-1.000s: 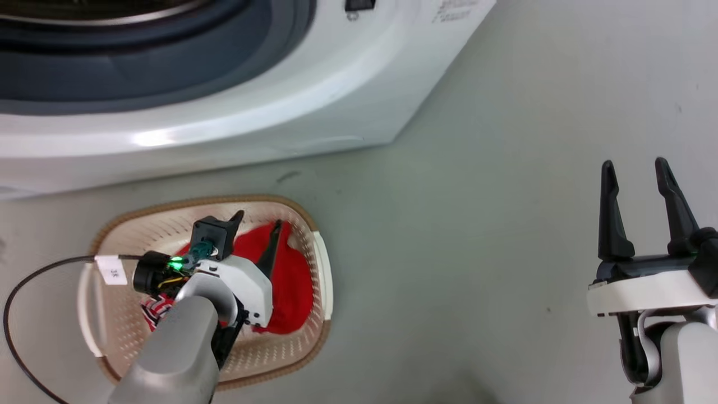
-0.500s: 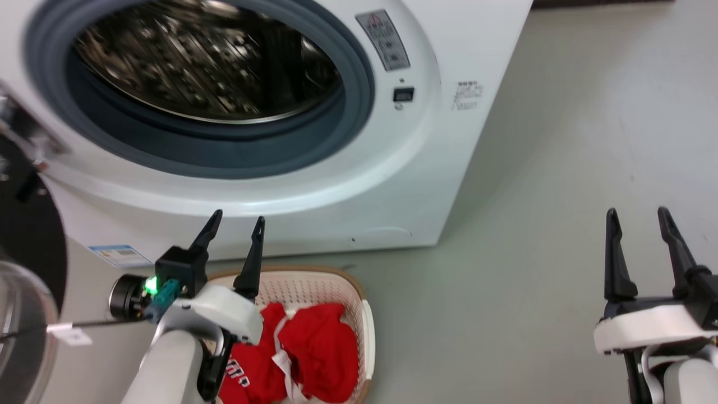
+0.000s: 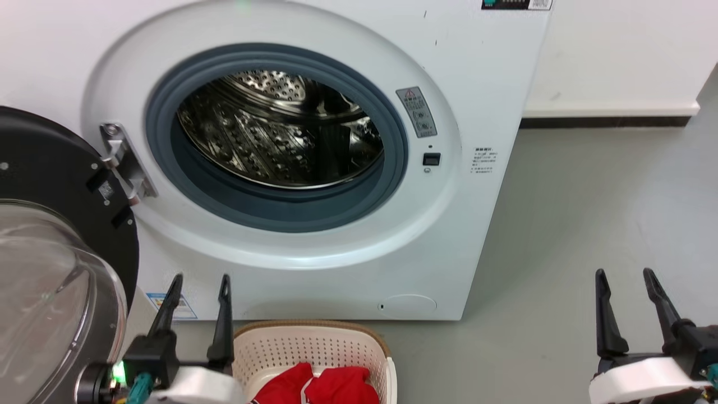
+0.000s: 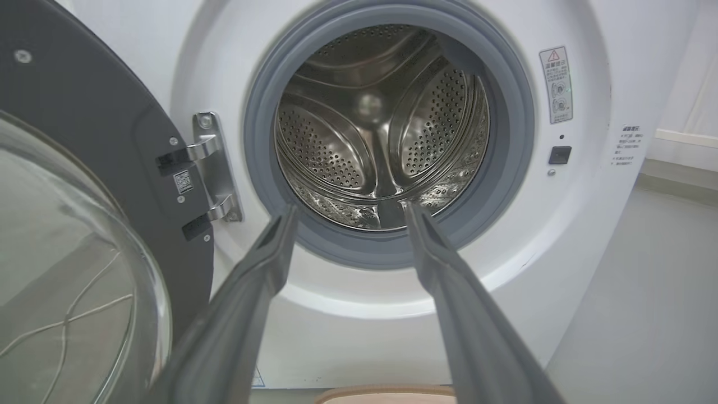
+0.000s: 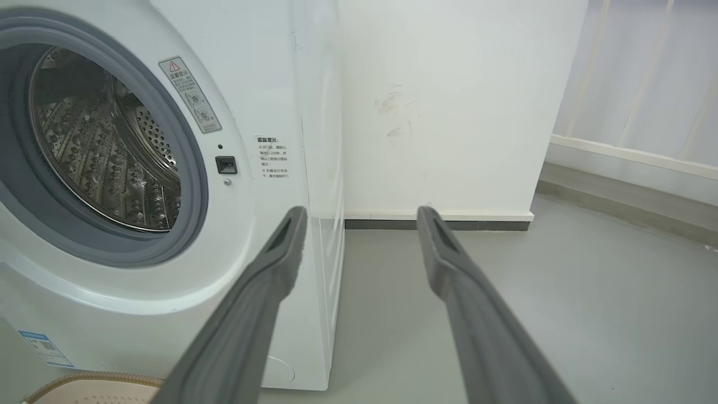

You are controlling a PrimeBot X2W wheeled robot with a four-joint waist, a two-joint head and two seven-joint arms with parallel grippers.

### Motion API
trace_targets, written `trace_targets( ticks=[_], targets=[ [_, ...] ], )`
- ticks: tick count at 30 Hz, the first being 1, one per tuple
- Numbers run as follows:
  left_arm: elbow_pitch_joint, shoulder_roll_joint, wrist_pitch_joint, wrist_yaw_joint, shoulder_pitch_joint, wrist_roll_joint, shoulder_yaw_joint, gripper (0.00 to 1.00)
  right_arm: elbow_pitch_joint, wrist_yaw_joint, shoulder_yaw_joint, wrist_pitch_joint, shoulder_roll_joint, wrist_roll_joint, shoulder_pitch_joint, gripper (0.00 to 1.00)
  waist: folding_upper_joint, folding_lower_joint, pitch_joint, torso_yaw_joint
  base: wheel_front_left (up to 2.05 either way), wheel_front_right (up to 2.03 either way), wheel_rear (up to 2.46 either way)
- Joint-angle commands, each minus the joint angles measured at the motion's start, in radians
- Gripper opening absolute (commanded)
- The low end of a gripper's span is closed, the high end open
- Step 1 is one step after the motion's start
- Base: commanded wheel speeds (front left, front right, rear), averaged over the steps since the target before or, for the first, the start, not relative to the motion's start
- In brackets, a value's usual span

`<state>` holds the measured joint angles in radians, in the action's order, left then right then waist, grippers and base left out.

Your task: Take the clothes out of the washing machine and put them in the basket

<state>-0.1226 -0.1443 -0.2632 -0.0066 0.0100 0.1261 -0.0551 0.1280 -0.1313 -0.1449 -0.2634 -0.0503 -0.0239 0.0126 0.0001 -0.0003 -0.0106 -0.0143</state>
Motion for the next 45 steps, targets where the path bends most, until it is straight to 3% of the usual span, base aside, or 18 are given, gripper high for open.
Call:
trace_targets(
  ticks=[1,16,41,42,45],
  targets=[
    [0.027,0.018,-0.002,0.016,-0.044,-0.012,0.014,1.0,-0.01,0.001,0.004,-0.002,0.0,-0.011,0.024,1.0,-0.0001,0.0003,-0.026,0.006,0.0,0.0,0.0],
    [0.098,0.07,-0.002,0.075,-0.179,-0.088,0.047,1.0,-0.035,0.001,0.026,-0.002,0.0,-0.036,0.091,1.0,-0.0001,0.0003,-0.075,0.004,0.0,0.0,0.0],
    [0.095,0.077,-0.002,0.075,-0.185,-0.113,0.049,1.0,-0.035,0.001,0.035,-0.002,0.0,-0.031,0.081,1.0,-0.0001,0.0003,-0.076,0.003,0.0,0.0,0.0],
    [0.089,0.078,0.0,0.076,-0.174,-0.107,0.05,0.0,-0.03,0.0,0.034,0.0,0.0,-0.037,0.079,0.0,-0.0001,0.0004,-0.076,0.003,0.0,0.0,0.0],
    [0.058,0.084,0.008,0.075,-0.178,-0.098,0.053,0.0,-0.001,0.0,0.032,0.006,0.003,-0.043,0.083,0.0,-0.0001,0.0004,-0.076,0.003,0.0,0.0,0.0]
  ],
)
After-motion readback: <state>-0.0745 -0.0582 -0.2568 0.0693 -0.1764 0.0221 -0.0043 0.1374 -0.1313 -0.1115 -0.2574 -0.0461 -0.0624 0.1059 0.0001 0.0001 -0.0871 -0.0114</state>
